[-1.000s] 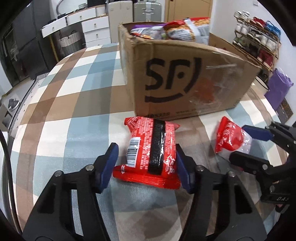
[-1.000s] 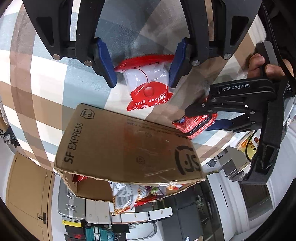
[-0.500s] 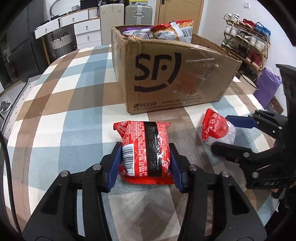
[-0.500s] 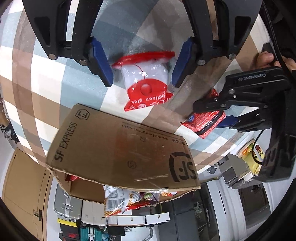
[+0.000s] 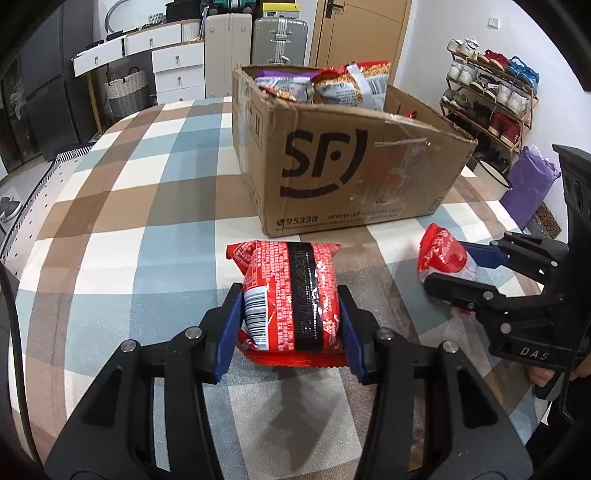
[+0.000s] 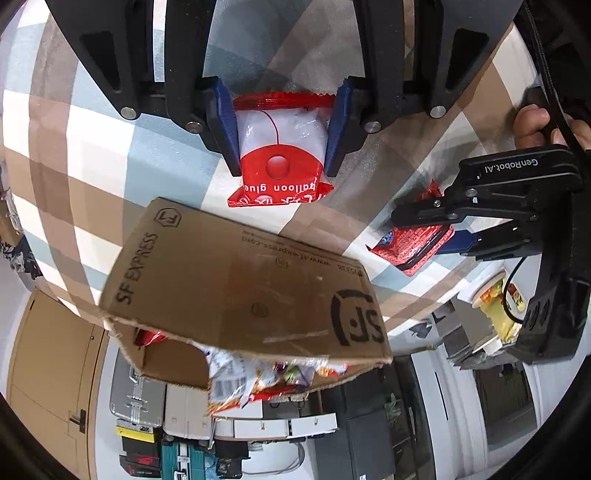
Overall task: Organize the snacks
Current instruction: 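Carry both packs over the box with both grippers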
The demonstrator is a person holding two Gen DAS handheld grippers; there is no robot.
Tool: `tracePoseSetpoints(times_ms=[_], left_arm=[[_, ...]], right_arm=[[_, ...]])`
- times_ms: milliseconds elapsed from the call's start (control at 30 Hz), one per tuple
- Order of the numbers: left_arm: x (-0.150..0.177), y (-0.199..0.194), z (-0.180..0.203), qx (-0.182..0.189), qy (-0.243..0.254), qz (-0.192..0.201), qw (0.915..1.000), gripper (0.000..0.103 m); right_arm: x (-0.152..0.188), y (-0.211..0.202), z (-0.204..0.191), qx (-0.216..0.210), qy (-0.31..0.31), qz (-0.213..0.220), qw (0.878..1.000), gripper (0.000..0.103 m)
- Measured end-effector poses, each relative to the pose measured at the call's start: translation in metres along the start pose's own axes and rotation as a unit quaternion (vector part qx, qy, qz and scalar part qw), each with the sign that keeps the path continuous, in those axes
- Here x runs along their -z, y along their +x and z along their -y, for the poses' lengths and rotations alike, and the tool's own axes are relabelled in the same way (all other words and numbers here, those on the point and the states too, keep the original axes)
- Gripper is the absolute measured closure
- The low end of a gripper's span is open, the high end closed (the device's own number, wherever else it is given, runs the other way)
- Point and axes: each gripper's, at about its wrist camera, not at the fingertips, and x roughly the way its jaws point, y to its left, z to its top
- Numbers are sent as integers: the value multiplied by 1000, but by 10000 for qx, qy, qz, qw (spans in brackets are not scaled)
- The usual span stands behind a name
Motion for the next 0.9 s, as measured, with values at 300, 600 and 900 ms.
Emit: tracePoseSetpoints(times_ms=[300,600,900], left_arm=[[-10,-29,7,5,-5,398,9992,57],[-33,-66,20,41,41,847,9964,57],[-68,-86,34,18,112,1190,9928,57]], right_arm=[[-7,-40,6,-36,55,413,9991,59],[-24,-79,13,-102,176,904,9957,59],[-42,-92,28,-34,401,1185,9921,59]])
